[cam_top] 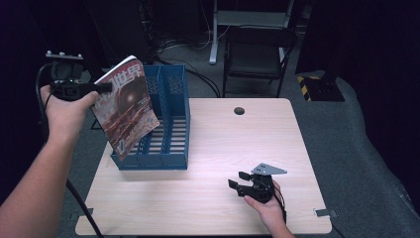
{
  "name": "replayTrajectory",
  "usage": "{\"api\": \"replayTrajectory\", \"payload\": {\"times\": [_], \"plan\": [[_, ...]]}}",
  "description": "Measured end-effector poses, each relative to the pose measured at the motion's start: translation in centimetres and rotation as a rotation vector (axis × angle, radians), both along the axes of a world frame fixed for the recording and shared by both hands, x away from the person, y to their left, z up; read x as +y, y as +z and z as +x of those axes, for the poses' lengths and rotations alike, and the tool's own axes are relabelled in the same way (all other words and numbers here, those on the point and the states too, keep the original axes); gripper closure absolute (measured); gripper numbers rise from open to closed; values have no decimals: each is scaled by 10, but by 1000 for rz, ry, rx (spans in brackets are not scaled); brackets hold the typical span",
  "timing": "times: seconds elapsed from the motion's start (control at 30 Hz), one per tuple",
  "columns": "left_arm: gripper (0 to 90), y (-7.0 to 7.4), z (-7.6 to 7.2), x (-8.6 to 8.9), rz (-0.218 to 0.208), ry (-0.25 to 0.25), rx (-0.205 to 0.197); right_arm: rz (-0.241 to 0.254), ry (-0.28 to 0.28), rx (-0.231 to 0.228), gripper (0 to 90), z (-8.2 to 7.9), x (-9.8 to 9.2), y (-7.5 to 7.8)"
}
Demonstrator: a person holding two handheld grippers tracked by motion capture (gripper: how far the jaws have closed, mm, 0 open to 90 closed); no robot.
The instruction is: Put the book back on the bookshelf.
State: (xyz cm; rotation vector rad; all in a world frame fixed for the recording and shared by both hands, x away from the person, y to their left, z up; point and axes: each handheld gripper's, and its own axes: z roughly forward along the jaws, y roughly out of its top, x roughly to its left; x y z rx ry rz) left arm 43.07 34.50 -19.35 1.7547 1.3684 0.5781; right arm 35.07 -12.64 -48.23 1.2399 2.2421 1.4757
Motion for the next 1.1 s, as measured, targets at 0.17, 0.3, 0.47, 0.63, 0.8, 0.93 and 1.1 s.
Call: {"api": "replayTrajectory", "payload": {"times": [0.17, 0.3, 0.47, 0.63, 0.8, 0.93, 1.1], "plan": [[841, -1, 5, -4, -12, 12, -6, 1, 0, -1, 415, 0, 0, 0], [841, -2, 8, -7, -10, 12, -2, 1, 4, -4, 415, 0, 0, 0], [841, -4, 12, -10, -5, 13, 5, -1, 4, -4, 415, 0, -1, 0], [841, -6, 15, -14, -2, 16, 3, -2, 4, -6, 415, 0, -1, 0], [840, -8, 19, -16, -4, 24, 10, 0, 5, -3, 415, 0, -1, 0], [841, -8, 21, -17, -1, 32, 6, 2, 3, -1, 415, 0, 0, 0], [840, -9, 25, -17, -3, 40, 9, 1, 8, -6, 415, 0, 0, 0]]}}
